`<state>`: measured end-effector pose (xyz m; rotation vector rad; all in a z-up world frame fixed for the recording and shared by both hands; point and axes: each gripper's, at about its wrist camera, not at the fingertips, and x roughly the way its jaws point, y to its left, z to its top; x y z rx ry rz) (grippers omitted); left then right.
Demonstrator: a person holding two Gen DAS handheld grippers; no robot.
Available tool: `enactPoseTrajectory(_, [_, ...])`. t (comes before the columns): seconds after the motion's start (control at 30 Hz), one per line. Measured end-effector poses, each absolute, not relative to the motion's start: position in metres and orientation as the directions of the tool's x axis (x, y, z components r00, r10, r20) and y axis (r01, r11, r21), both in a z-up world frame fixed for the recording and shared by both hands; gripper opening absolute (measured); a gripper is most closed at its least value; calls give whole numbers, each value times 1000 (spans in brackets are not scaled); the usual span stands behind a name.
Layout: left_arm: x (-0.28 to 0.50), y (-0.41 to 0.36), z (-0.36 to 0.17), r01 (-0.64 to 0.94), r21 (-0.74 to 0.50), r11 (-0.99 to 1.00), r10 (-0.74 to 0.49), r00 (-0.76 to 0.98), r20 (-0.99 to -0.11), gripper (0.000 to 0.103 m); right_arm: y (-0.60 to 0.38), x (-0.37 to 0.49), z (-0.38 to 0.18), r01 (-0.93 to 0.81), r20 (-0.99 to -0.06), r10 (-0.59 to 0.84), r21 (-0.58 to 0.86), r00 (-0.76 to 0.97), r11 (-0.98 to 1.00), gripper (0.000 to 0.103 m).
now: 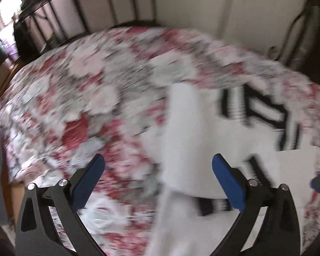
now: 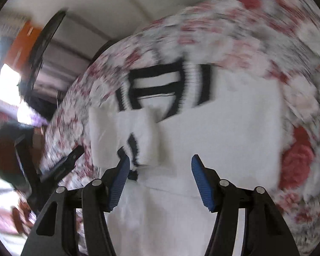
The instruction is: Fold small clothes
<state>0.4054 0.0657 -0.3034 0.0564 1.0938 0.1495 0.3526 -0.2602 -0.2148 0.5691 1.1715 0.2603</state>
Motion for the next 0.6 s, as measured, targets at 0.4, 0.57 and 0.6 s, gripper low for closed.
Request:
enactPoseTrajectory(0.4, [415, 82, -337, -77, 220, 973, 233, 362, -903, 98, -91, 345, -233, -479, -878, 139, -113, 458, 871, 58])
enactPoseTrajectory(0.57, [417, 82, -350, -79, 247, 966, 259, 329, -908, 98, -103, 342, -248, -474, -878, 73, -184, 473, 861, 25])
enactPoseTrajectory(0.6, [418, 82, -352, -78, 252, 965, 263, 324, -909, 98, -114, 348, -243, -445, -889, 125, -95, 441, 891, 11])
